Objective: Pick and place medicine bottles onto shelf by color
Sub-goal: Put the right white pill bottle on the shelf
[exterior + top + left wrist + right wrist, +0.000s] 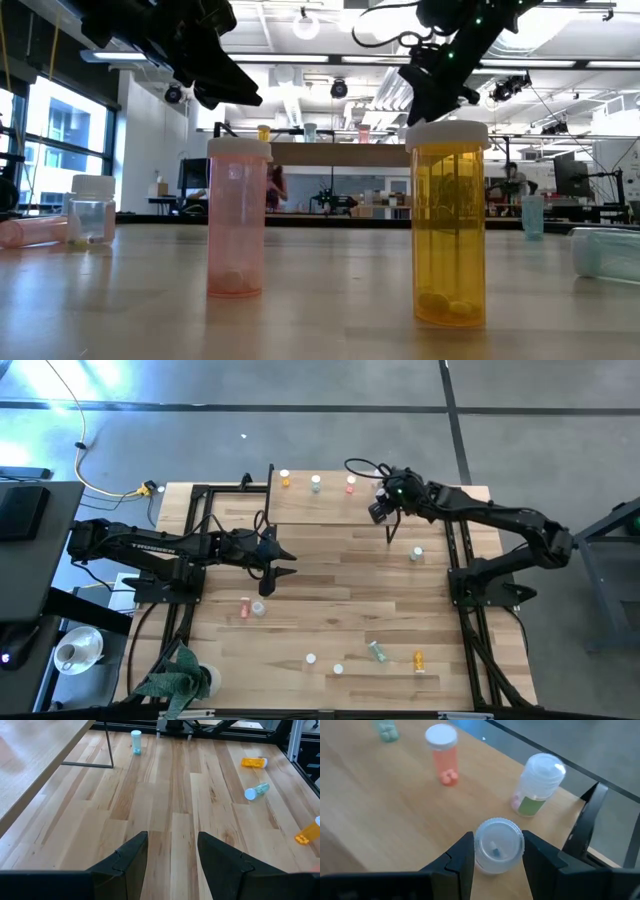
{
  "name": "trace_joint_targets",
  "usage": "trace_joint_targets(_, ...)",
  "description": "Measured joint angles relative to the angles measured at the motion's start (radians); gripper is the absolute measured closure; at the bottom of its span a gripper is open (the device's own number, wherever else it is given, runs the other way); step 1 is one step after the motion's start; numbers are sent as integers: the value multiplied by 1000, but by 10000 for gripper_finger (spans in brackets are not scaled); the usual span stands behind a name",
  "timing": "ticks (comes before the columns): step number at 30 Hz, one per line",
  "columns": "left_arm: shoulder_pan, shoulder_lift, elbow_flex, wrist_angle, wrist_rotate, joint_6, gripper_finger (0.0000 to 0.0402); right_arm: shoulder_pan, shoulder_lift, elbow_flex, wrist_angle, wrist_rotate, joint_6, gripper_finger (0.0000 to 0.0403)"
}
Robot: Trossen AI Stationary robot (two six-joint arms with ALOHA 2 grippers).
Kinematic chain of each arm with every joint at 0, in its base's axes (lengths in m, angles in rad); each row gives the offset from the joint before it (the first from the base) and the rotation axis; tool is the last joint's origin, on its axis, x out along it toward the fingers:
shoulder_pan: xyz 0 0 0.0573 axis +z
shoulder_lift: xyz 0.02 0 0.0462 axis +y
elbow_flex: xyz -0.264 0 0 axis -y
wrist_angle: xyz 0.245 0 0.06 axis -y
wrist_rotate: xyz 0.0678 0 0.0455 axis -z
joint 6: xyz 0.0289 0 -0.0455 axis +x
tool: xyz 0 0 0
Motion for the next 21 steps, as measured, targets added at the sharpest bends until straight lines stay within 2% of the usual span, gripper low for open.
trace_joint_targets(8, 0, 0, 0, -1, 0, 0, 239, -4, 3, 0, 3, -8, -4, 274)
trace_joint_targets(16, 0, 0, 0, -1, 0, 0, 239, -4, 6, -2, 14, -11, -16, 229)
trace_joint_targets(21, 0, 0, 0, -1, 0, 0, 239, -4, 3, -2, 47, -10, -29, 220)
